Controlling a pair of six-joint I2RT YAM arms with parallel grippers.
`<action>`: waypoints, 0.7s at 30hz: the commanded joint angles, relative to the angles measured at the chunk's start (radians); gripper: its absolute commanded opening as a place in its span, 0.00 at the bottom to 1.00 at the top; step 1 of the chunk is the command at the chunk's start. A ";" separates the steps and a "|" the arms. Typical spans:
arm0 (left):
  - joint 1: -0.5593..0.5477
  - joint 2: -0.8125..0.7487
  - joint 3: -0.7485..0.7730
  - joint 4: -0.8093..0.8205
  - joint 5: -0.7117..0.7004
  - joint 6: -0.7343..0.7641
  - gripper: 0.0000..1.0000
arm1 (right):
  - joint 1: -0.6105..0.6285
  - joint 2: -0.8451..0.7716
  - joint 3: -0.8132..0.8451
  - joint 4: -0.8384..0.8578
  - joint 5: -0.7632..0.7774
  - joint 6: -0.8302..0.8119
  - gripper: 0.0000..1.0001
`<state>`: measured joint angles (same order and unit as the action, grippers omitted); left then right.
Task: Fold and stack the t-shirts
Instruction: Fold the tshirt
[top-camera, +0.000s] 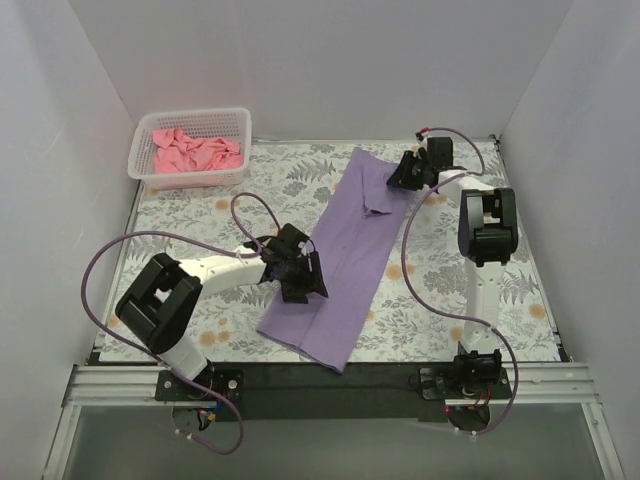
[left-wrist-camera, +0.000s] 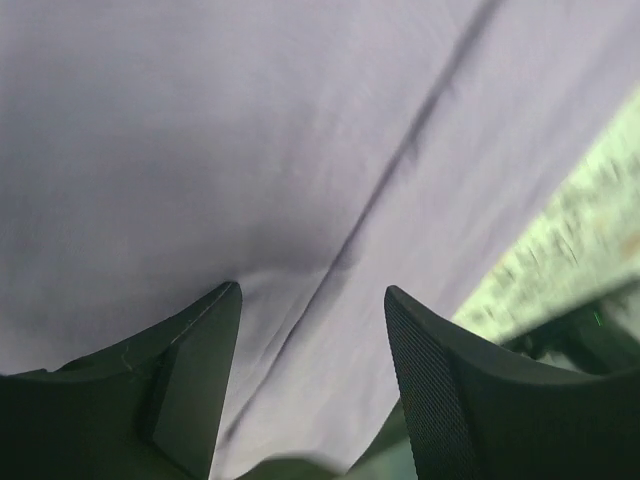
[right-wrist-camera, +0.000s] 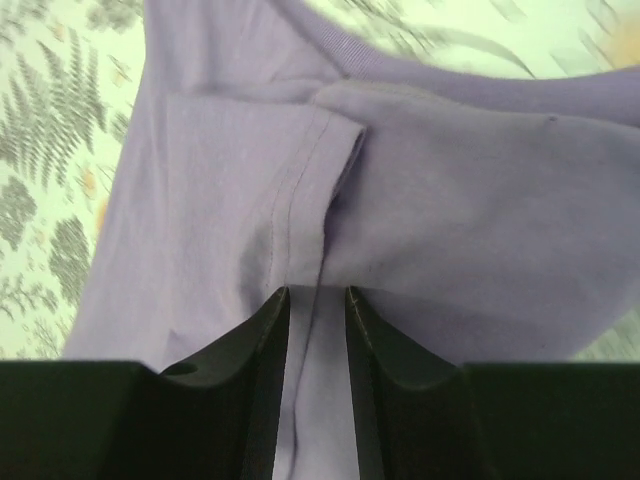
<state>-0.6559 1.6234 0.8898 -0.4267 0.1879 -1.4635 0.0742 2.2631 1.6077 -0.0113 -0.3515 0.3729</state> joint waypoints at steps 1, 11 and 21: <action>-0.099 -0.029 -0.075 0.043 0.174 -0.168 0.59 | 0.056 0.116 0.228 -0.128 -0.070 -0.072 0.36; -0.102 -0.284 -0.026 -0.061 -0.091 -0.207 0.63 | 0.111 -0.279 0.010 -0.167 0.028 -0.184 0.39; -0.100 -0.399 -0.120 -0.221 -0.235 -0.161 0.59 | 0.335 -0.778 -0.656 -0.217 0.177 -0.166 0.38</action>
<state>-0.7601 1.2682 0.8200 -0.5560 0.0048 -1.6367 0.3401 1.5185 1.0901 -0.1741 -0.2363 0.2005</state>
